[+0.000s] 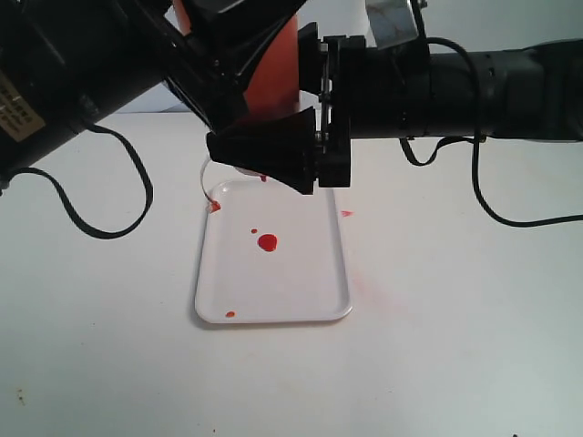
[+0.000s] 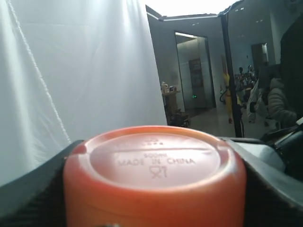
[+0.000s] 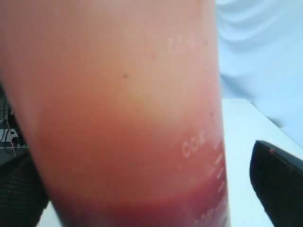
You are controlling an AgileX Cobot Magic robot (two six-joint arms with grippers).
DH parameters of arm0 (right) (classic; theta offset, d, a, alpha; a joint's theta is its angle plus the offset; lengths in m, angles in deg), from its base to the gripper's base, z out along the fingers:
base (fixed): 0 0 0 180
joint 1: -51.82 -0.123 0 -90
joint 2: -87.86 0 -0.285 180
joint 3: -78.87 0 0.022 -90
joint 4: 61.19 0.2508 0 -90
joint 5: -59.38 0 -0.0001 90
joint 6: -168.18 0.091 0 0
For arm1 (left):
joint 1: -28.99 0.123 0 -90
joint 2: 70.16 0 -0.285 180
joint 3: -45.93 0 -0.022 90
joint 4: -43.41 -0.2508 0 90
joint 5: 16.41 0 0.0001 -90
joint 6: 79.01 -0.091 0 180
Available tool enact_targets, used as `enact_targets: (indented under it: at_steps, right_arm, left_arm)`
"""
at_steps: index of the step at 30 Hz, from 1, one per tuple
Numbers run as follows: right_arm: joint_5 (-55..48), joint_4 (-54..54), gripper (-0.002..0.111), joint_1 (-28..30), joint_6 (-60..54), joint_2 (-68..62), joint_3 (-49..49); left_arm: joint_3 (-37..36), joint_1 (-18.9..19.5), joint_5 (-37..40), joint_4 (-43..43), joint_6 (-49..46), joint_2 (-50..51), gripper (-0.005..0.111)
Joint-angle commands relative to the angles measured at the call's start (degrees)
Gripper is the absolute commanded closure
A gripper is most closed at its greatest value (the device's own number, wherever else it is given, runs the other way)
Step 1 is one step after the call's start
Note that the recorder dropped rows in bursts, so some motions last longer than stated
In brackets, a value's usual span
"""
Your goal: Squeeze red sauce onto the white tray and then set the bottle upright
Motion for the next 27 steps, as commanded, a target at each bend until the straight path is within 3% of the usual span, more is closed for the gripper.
enact_targets:
  at_steps: [1, 7, 9, 13, 19, 22, 27]
  right_arm:
    - [-0.7, 0.7, 0.016, -0.2, -0.8, 0.3, -0.3]
    - [-0.7, 0.7, 0.043, -0.7, -0.8, 0.3, -0.3]
    - [-0.7, 0.7, 0.061, -0.7, -0.8, 0.3, -0.3]
    - [-0.7, 0.7, 0.106, -0.7, -0.7, 0.3, -0.3]
    - [1.5, 0.7, 0.108, -0.6, -0.7, 0.4, -0.3]
    - [3.3, 0.7, 0.108, -0.6, -0.7, 0.5, -0.3]
    - [5.3, 0.7, 0.108, -0.6, -0.7, 0.5, -0.3]
  left_arm:
    - [0.7, -0.3, -3.6, 1.3, 2.6, -0.2, 0.107]
    - [0.7, -0.3, -2.1, 1.3, 3.2, -0.2, 0.107]
    - [0.7, -0.3, -1.8, 0.8, 3.2, -0.2, 0.107]
    - [0.7, -0.3, -1.8, 0.8, 2.7, -0.2, 0.107]
    - [0.7, -0.3, -0.1, 0.8, 1.9, -0.2, 0.1]
    - [0.7, -0.3, 1.3, -1.0, 0.8, -0.2, 0.081]
    - [0.7, -0.3, 1.7, 0.6, 0.8, -0.2, 0.02]
